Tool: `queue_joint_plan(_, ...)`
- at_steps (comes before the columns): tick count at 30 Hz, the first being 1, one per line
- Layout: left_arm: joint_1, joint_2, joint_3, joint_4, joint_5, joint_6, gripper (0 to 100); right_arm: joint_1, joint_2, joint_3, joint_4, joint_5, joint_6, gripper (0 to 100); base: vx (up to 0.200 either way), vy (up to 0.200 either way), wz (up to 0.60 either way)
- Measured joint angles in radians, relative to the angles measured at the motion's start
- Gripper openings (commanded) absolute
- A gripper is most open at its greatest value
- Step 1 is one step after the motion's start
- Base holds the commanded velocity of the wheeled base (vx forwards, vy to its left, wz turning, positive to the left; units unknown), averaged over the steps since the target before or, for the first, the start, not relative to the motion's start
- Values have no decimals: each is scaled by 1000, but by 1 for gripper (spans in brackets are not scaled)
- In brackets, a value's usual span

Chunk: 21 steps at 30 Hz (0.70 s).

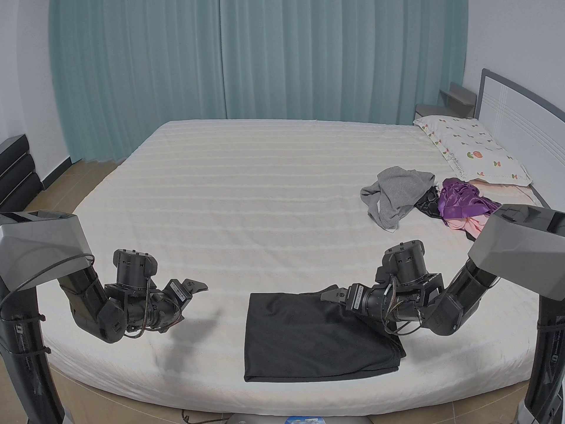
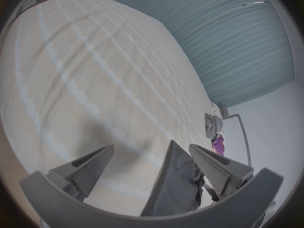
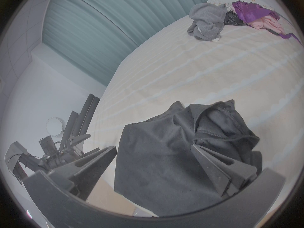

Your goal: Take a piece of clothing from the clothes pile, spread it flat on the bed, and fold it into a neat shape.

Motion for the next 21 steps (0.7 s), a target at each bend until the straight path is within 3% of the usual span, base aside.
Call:
queue_joint_plan(11,0,0,-1,0,0,0,100,-106,109,-162,85,-39,-3,100,0,0,0)
queue_joint_plan(21,0,1,-3,0,1,0,100,-212,71,-101,88,-45,-74,100,0,0,0)
